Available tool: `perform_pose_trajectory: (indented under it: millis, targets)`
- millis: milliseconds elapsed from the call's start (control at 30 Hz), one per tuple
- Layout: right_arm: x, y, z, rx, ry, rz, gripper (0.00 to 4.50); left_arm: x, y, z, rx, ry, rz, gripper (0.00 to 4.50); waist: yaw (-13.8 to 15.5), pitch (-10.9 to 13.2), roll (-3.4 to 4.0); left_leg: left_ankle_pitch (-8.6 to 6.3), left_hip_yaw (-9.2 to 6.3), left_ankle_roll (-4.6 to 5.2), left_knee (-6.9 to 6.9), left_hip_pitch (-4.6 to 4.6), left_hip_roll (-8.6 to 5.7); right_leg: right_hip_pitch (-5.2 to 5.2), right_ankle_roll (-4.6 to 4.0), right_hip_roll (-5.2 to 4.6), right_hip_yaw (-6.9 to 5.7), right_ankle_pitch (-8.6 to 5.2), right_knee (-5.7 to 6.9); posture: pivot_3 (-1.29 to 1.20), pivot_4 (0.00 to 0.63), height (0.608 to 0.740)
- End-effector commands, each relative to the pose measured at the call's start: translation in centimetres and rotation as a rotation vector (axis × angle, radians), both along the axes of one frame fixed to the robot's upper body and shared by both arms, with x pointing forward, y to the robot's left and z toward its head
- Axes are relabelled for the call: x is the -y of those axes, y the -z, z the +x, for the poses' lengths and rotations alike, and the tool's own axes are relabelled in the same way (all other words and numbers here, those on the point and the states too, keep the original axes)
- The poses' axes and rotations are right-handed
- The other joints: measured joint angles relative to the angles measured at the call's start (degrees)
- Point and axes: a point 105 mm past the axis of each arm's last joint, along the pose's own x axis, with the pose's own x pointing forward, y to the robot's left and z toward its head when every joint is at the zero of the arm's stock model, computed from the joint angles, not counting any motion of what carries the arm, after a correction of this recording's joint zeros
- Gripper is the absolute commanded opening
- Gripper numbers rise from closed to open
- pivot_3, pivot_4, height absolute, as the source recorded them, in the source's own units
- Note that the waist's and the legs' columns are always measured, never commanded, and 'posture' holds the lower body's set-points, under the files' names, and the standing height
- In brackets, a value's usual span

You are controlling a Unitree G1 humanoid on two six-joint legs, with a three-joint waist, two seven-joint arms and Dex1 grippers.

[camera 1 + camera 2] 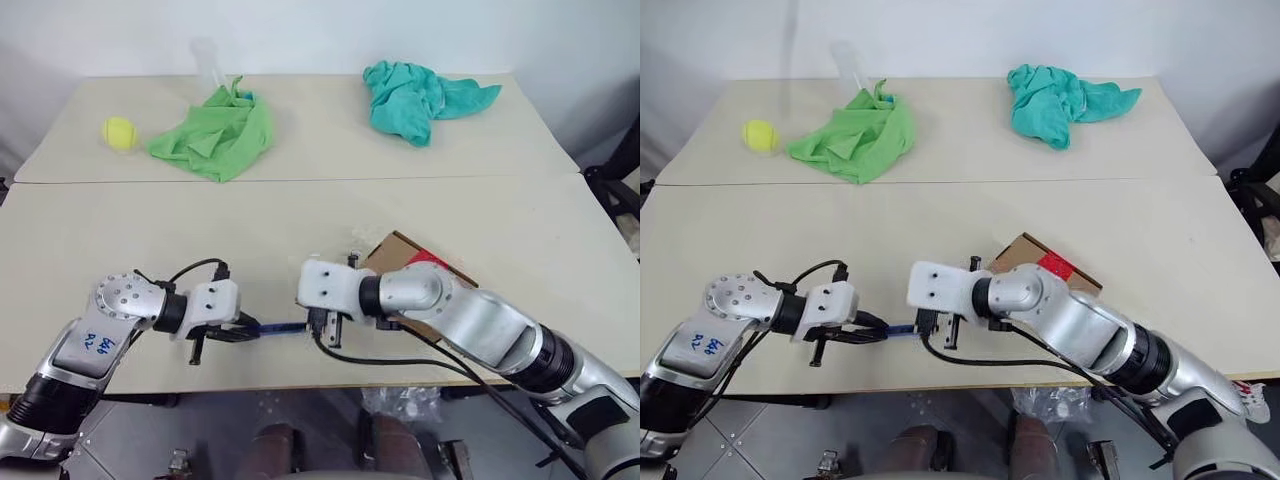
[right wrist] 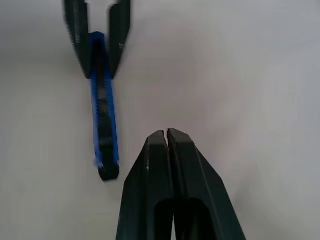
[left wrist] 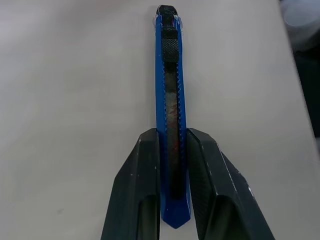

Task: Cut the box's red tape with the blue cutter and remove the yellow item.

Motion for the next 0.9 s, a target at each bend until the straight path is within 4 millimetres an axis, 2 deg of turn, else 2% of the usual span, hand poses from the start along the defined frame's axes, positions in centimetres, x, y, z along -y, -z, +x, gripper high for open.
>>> perform_pose_trajectory:
  millis: [33,300,600,900]
  targets:
    - [-0.6,0.5,-1.1,0.047,-0.118,-0.074,0.03,-0.1,0.6,-1.0,-0.042,-0.014,0.033,0.52,0.0,0.0,0.0,0.0,0.0,0.0,0.0,0.01,0.01,0.0,0.0,0.0,0.01,0.0,0.0,0.0,0.15,0.74]
    - [-0.2,1.6,-1.6,0.034,-0.17,-0.121,0.03,-0.6,0.8,-1.0,-0.067,-0.073,0.066,0.52,0.0,0.0,0.0,-0.01,0.01,-0.04,0.0,0.06,0.07,0.01,-0.01,0.06,0.03,-0.01,0.02,0.0,0.15,0.74]
    - [0.2,4.0,-0.7,0.028,-0.149,-0.164,0.03,-0.3,0.7,-0.8,-0.069,-0.069,0.067,0.52,0.0,0.0,0.0,-0.02,0.02,-0.07,0.0,0.11,0.08,0.04,-0.04,0.08,0.04,-0.02,0.04,0.0,0.15,0.74]
    - [-0.3,4.7,-0.9,0.014,-0.173,-0.145,0.03,-0.5,0.6,-0.5,-0.077,-0.081,0.081,0.52,0.0,0.0,0.0,-0.02,0.03,-0.07,0.01,0.17,0.09,0.09,-0.04,0.09,0.05,-0.02,0.04,0.0,0.15,0.74]
